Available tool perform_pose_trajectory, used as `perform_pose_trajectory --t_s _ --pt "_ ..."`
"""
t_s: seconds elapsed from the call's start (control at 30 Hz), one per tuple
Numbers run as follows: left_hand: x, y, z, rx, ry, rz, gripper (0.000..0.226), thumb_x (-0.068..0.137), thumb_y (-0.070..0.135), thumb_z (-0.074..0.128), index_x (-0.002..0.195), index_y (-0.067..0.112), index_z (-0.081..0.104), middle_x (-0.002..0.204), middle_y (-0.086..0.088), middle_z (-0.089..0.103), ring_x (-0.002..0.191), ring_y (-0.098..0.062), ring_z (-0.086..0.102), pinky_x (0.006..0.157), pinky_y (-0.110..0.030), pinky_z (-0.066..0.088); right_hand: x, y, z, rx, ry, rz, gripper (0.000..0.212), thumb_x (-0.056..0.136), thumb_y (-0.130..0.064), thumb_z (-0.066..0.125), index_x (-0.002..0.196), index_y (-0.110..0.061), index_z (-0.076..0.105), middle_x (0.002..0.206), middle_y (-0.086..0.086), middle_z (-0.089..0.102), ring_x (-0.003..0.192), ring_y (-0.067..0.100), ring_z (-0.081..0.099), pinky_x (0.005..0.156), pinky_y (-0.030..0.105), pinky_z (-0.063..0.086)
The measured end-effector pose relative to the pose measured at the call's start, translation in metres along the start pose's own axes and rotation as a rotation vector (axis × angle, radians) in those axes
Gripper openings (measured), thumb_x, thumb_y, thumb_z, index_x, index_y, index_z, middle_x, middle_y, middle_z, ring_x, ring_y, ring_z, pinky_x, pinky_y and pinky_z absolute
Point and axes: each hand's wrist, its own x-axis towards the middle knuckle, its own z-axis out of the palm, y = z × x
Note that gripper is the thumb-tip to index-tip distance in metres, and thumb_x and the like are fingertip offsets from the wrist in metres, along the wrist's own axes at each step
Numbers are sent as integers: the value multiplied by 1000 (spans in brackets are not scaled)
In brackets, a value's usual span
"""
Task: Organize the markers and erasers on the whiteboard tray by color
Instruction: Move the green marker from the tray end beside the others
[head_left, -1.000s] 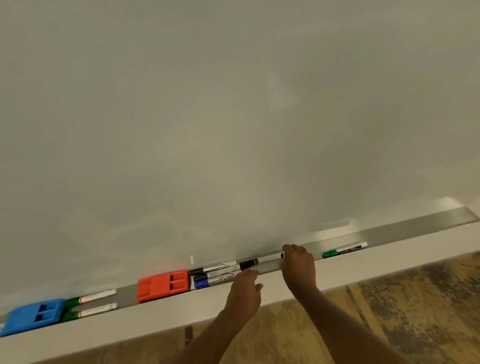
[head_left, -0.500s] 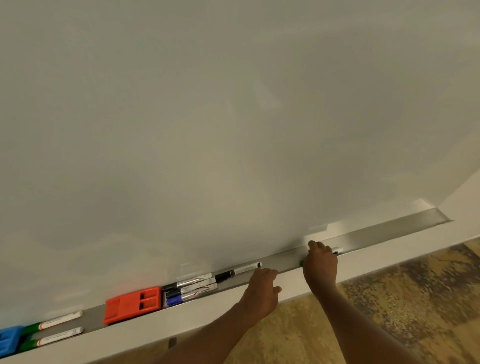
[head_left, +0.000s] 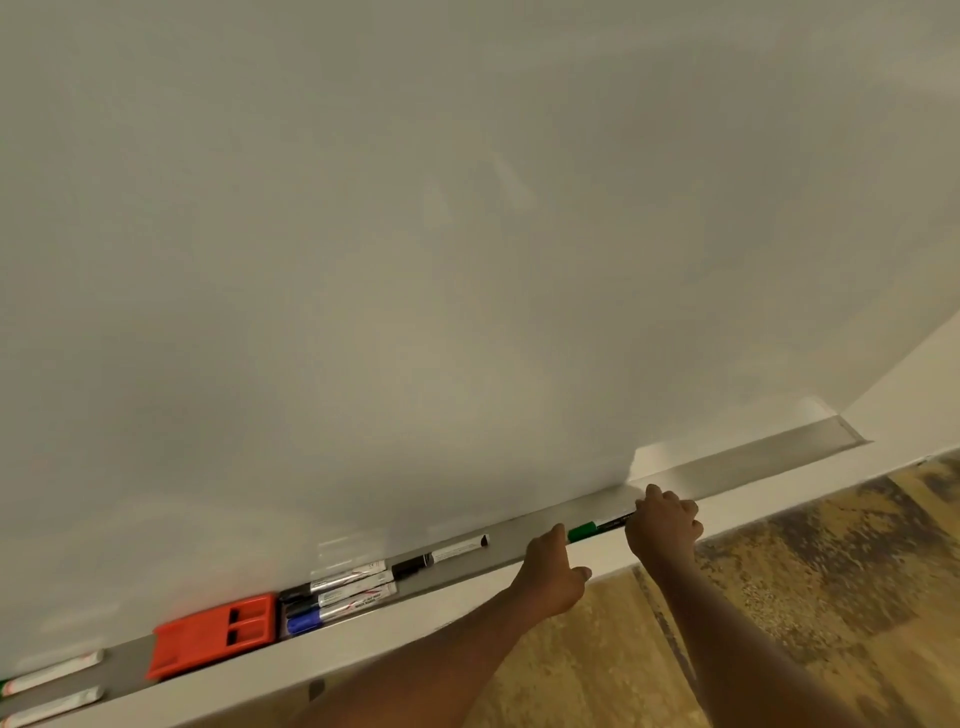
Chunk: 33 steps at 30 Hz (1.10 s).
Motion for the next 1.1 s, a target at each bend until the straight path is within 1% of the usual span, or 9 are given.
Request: perform_pose_trajectory --t_s 0.17,0.33,0.43,0.5,0.6,0.77,0.9,0.97,1.1 --pt "6 5 -1 3 -37 -21 71 87 30 61 145 15 22 147 -14 34 135 -30 36 109 -39 36 -2 0 2 -70 -15 -62 19 88 -12 45 104 -12 56 98 8 58 98 28 52 86 45 43" --pt "5 13 -3 -54 -71 -45 69 87 27 61 143 15 24 147 -15 33 134 -31 37 107 -37 36 -5 -2 0 -84 -23 -80 19 89 -11 47 104 -10 57 97 9 58 96 28 53 84 45 45" --pt "3 13 -3 -138 -56 -67 70 86 24 63 143 13 24 147 -14 33 133 -30 38 105 -35 38 -7 -3 -1 -88 -43 -81 17 88 -10 49 102 -10 58 97 10 58 96 28 53 85 47 45" --pt "2 12 -4 -228 -39 -89 74 86 23 63 146 14 21 150 -12 30 136 -28 34 109 -34 35 -9 -5 -2 -64 -33 -79 17 86 -8 51 101 -10 58 98 12 58 96 30 52 85 48 44" --pt "1 10 -5 -332 3 -112 73 86 21 64 146 13 23 150 -9 32 135 -26 36 110 -33 33 -12 -8 0 0 -7 -56 23 84 -2 48 104 -8 58 101 15 58 96 35 53 87 50 43" --pt "-7 2 -10 -457 135 -121 60 85 15 63 139 12 36 137 -8 47 123 -24 48 100 -30 43 -27 -24 7 136 25 -36 35 83 4 48 115 -6 59 109 20 56 97 39 55 89 51 45" --pt "-19 -10 -21 -487 283 -94 34 86 8 57 120 9 55 120 -11 60 106 -24 58 86 -27 47 -47 -43 12 287 63 -110 40 82 12 47 118 0 57 118 24 51 99 42 54 94 54 46" --pt "-27 -18 -29 -462 371 -83 26 86 4 52 111 4 59 107 -10 60 93 -21 56 76 -25 44 -56 -53 12 364 69 -160 44 78 17 47 118 3 57 119 26 49 102 43 53 96 52 45" --pt "-41 -38 -44 -433 508 -108 19 84 -1 48 97 1 62 89 -10 56 84 -21 55 65 -24 39 -76 -78 13 482 69 -234 49 72 24 45 117 6 56 120 26 47 107 39 49 95 43 43"
